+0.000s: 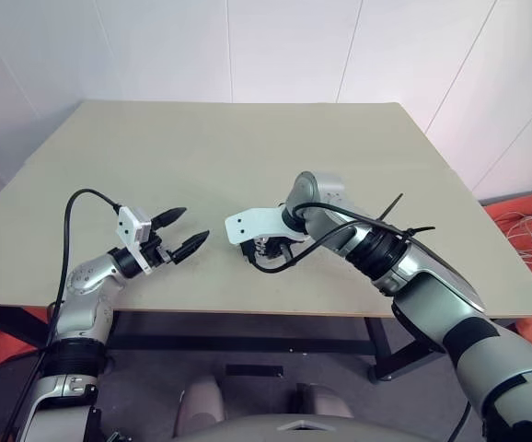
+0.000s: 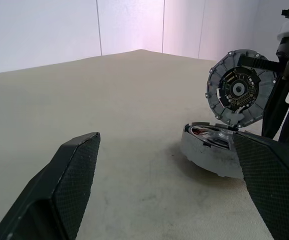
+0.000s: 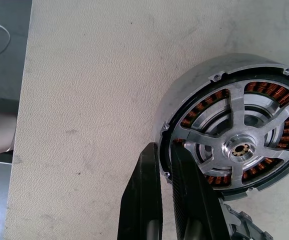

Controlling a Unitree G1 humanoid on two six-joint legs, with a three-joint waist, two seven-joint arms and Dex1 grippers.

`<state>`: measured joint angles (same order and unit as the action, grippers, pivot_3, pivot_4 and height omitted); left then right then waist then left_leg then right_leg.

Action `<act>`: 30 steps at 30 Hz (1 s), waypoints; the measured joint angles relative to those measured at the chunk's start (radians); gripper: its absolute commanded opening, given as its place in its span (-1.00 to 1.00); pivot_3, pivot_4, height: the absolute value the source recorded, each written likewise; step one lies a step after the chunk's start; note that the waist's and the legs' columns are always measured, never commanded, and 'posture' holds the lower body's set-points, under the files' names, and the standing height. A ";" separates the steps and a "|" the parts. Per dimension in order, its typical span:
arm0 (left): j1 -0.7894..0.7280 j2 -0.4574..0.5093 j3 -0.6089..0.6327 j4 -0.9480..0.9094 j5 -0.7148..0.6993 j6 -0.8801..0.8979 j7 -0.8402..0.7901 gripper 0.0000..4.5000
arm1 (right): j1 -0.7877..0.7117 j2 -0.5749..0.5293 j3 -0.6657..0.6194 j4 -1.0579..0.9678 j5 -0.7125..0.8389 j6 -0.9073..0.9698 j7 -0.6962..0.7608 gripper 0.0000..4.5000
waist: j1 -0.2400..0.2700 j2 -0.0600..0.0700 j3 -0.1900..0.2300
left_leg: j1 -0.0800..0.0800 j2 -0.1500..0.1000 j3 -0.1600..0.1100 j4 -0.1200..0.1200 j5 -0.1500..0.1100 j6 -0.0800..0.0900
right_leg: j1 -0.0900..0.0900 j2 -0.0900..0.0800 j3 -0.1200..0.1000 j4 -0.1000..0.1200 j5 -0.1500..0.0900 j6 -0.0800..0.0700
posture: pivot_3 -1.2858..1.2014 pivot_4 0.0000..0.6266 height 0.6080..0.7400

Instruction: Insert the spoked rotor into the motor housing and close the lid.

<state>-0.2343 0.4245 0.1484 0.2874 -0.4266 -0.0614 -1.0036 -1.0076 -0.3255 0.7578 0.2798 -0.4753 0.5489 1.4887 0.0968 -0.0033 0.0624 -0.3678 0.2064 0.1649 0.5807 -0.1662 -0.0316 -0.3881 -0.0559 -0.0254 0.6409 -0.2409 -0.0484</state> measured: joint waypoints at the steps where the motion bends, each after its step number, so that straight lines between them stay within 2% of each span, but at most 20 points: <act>1: 0.000 0.000 0.000 0.000 0.000 0.000 0.000 1.00 | 0.000 -0.001 0.001 0.001 0.000 -0.007 -0.002 -0.70 | 0.000 0.000 0.000 | 0.000 0.000 0.000 0.000 0.000 0.000 | 0.000 0.000 0.000 0.000 0.000 0.000 | 0.03 -1.00 1.00; 13: 0.000 0.000 0.000 -0.001 0.000 0.004 0.001 1.00 | -0.011 -0.001 0.001 -0.013 0.002 -0.045 -0.027 0.99 | 0.001 0.000 0.000 | 0.000 0.000 0.000 0.000 0.000 0.000 | 0.000 0.000 0.000 0.000 0.000 0.000 | 0.03 -1.00 1.00; 24: -0.002 0.000 -0.002 -0.002 0.000 0.004 0.001 1.00 | -0.053 -0.005 -0.014 -0.211 0.058 0.047 0.019 0.99 | 0.003 0.000 0.000 | 0.000 0.000 0.000 0.000 0.000 0.000 | 0.000 0.000 0.000 0.000 0.000 0.000 | 0.03 -1.00 1.00; 30: -0.002 0.000 -0.003 -0.002 0.000 0.005 0.002 1.00 | -0.071 0.014 -0.116 -0.293 0.194 0.148 0.026 0.99 | 0.004 0.000 0.000 | 0.000 0.000 0.000 0.000 0.000 0.000 | 0.000 0.000 0.000 0.001 0.000 0.000 | 0.03 -1.00 1.00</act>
<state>-0.2364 0.4241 0.1454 0.2853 -0.4266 -0.0565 -1.0019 -1.0783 -0.3120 0.6418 -0.0130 -0.2811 0.6970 1.5146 0.1004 -0.0033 0.0624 -0.3677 0.2064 0.1647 0.5805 -0.1661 -0.0317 -0.3883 -0.0558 -0.0253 0.6416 -0.2409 -0.0483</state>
